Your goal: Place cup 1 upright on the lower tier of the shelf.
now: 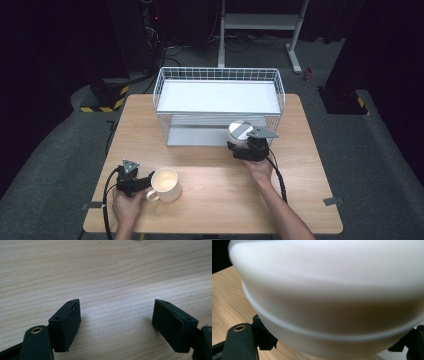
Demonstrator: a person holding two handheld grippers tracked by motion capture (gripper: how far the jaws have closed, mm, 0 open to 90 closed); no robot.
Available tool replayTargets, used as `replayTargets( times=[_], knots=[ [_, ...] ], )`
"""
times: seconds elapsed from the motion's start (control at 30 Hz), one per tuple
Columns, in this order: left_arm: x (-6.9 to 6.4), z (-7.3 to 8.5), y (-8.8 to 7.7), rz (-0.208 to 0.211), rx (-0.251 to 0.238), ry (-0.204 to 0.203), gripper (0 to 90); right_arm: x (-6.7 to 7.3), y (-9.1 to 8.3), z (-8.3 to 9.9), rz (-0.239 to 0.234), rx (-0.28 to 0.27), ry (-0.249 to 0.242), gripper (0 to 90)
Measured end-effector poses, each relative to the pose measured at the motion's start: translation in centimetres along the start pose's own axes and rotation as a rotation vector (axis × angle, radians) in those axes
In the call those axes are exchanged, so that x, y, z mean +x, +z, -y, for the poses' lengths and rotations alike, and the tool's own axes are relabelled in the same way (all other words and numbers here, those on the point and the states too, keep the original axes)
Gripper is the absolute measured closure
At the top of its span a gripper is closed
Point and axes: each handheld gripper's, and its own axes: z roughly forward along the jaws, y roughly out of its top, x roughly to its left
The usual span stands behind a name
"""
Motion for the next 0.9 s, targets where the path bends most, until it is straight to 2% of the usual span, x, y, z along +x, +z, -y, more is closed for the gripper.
replayTargets(
  times=[0.2,0.43,0.63,0.77,0.9],
  knots=[
    [0.0,0.0,0.0,0.001,0.000,0.000,23.6,-0.8,0.9,0.5,0.030,0.020,0.023,18.8],
    [0.0,0.0,0.0,0.001,0.000,0.000,23.6,-1.7,1.4,0.7,0.066,0.020,0.036,18.8],
    [0.0,0.0,0.0,0.001,0.000,0.000,23.6,-1.9,1.9,1.0,0.091,0.028,0.046,18.8],
    [0.0,0.0,0.0,0.000,-0.002,0.001,23.6,-2.0,2.3,1.1,0.101,0.038,0.046,18.8],
    [0.0,0.0,0.0,0.000,0.000,0.003,23.6,-1.9,2.9,0.4,0.112,0.057,0.023,18.8]
  ],
)
